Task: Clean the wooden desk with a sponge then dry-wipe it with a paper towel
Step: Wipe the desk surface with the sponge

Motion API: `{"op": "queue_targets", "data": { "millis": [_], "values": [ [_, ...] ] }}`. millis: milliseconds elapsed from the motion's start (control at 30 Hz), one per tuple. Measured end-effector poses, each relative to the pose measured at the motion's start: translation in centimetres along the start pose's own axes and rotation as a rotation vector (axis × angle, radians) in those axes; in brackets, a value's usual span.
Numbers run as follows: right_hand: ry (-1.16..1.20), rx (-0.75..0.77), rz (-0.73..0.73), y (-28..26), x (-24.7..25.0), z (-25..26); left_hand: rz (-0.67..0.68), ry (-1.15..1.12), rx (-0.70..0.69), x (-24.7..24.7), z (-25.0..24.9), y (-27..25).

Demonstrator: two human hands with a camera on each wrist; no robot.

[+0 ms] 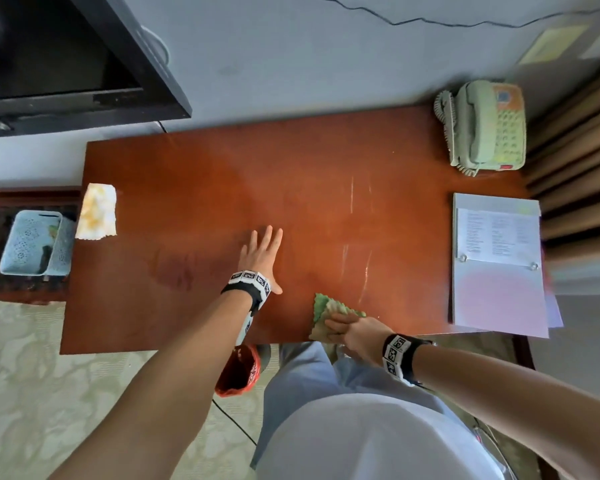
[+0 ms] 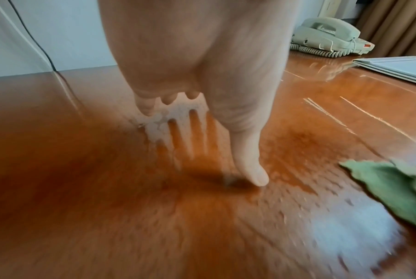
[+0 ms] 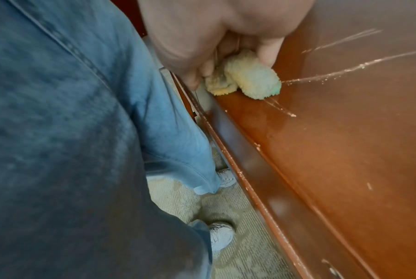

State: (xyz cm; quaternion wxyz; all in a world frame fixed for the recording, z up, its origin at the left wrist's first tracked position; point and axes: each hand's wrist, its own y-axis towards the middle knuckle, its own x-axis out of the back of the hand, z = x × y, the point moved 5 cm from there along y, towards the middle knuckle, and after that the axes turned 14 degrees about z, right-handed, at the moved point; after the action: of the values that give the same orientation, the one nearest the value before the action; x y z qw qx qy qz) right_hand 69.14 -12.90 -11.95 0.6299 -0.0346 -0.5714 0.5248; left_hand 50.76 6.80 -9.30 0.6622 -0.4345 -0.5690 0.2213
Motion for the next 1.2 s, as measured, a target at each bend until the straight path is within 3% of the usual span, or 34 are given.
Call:
{"op": "queue_targets", "data": {
  "millis": [167,333,433,567,700,833,1000,1200],
  "values": [
    [0.049,0.003,0.083,0.2,1.8,-0.8,-0.008,-0.051,-0.021,4.3,-0.5,2.4],
    [0.032,-0.050,0.112,2.5,5.4,-5.3,0.077,-0.169,-0.021,6.7,0.3,4.7],
    [0.074,-0.139,-0.011,5.4,11.2,-10.1,0.087,-0.178,-0.014,6.0,0.8,5.6],
    [0.256,-0.401,-0.225,9.4,20.4,-18.9,0.083,-0.184,-0.041,5.7,1.0,6.3],
    [0.268,-0.598,-0.338,12.1,30.6,-25.9,0.085,-0.185,-0.045,5.7,1.2,6.6],
    [0.228,-0.695,-0.386,14.5,35.8,-30.5,0.078,-0.195,-0.038,5.6,1.3,6.8],
    [0.245,-0.663,-0.391,15.6,35.8,-32.0,0.075,-0.217,-0.034,5.6,1.4,6.7],
    [0.155,-0.536,-0.354,10.5,28.9,-25.8,0.090,-0.233,-0.023,5.7,1.6,6.6]
  ]
}}
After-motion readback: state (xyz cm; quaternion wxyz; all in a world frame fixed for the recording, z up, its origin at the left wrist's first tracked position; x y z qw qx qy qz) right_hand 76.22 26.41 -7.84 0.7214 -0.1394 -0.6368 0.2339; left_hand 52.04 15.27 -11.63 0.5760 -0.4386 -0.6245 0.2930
